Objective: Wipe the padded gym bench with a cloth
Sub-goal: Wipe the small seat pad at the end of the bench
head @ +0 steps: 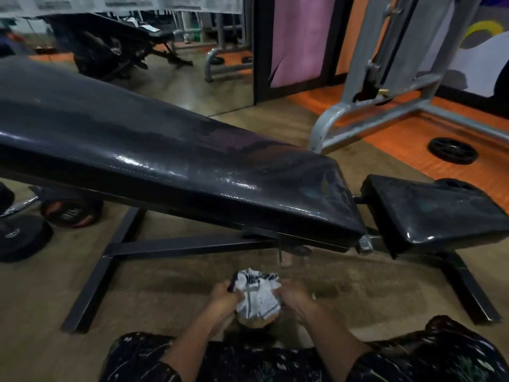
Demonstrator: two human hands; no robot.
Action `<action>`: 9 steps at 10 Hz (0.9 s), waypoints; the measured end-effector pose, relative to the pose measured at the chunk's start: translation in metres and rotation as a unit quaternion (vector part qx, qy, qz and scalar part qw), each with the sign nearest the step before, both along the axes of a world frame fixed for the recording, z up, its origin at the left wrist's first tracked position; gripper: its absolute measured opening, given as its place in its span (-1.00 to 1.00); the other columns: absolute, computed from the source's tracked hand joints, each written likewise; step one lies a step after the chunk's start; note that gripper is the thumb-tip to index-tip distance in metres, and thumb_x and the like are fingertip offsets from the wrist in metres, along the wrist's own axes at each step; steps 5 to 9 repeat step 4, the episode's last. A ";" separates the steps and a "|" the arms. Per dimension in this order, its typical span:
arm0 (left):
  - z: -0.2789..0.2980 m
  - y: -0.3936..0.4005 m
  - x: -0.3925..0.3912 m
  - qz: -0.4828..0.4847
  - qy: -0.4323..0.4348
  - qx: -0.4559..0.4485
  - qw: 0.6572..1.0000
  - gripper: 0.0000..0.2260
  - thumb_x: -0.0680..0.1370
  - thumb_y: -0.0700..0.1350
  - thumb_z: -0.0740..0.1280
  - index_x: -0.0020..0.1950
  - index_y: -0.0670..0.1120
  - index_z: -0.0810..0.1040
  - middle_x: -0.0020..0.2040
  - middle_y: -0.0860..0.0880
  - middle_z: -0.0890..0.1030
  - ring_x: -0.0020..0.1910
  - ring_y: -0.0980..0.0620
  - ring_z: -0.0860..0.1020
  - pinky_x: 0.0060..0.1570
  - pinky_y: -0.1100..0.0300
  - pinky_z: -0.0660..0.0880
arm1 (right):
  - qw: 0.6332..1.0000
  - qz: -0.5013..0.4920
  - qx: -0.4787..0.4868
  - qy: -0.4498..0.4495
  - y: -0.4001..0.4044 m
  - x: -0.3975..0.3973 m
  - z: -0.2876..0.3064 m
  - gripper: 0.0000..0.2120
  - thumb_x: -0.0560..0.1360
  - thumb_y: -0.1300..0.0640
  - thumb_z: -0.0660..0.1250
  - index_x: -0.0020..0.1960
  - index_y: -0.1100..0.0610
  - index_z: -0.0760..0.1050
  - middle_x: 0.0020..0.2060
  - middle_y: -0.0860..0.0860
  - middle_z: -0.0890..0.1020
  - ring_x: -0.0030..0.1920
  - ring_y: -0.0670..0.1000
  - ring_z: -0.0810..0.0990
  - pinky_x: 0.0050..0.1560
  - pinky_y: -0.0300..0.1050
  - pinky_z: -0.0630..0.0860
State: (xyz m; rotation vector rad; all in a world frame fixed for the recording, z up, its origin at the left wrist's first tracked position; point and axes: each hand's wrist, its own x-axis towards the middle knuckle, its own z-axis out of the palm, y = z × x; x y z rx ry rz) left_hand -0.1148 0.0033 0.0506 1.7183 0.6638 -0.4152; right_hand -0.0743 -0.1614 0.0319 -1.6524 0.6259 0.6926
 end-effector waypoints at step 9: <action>-0.030 -0.012 0.003 0.029 0.016 0.054 0.998 -0.83 0.57 -0.26 0.24 0.05 -0.27 0.60 -0.06 -0.18 0.63 -0.06 -0.13 0.59 -0.12 0.16 0.46 | 0.998 0.061 -0.017 0.007 -0.006 0.001 -0.033 -0.67 0.55 0.27 0.20 0.29 0.31 0.45 0.21 0.22 0.57 -0.02 0.05 0.52 0.05 -0.05 0.55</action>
